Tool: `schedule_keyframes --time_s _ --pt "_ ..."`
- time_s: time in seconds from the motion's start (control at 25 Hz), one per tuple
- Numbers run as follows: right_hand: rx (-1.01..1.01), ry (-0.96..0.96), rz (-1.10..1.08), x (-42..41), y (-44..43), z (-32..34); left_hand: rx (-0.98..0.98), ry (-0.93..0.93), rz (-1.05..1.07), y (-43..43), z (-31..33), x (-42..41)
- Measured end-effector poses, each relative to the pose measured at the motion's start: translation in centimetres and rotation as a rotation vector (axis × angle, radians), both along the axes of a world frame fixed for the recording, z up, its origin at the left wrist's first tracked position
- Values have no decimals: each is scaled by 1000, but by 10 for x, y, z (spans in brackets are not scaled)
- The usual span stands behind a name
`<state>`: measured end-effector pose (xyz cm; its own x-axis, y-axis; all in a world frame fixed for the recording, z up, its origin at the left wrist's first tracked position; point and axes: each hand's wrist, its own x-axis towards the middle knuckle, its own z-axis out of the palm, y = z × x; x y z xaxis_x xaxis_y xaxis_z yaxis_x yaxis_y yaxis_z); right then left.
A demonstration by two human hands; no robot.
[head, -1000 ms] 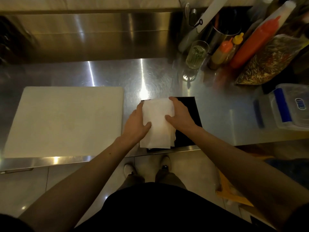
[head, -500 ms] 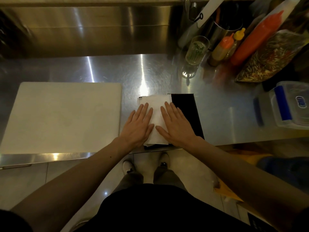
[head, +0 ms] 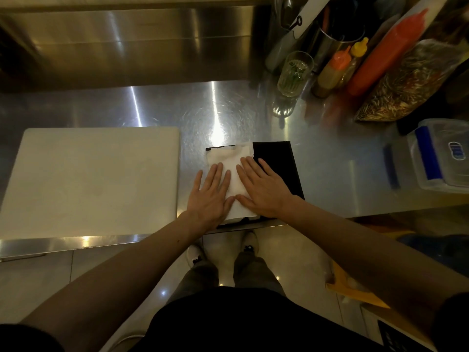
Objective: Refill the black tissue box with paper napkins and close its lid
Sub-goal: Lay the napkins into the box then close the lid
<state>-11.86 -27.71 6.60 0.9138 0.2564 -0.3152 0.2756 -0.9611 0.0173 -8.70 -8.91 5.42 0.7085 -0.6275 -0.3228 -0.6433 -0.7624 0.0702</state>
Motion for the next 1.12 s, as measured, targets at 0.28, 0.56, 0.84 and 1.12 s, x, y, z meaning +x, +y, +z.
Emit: schedule_keyframes --time_s 0.28,0.56,0.84,1.12 --pt "-192 -3 135 10 3 -1 292 -29 -38 -21 1 10" --pt "-328 45 153 13 12 0 398 -4 -59 -28 2 10" --pt "-207 62 170 8 -1 13 322 7 -231 -14 21 23" --pt "-440 129 209 19 13 7 546 -32 -236 -30 7 29"
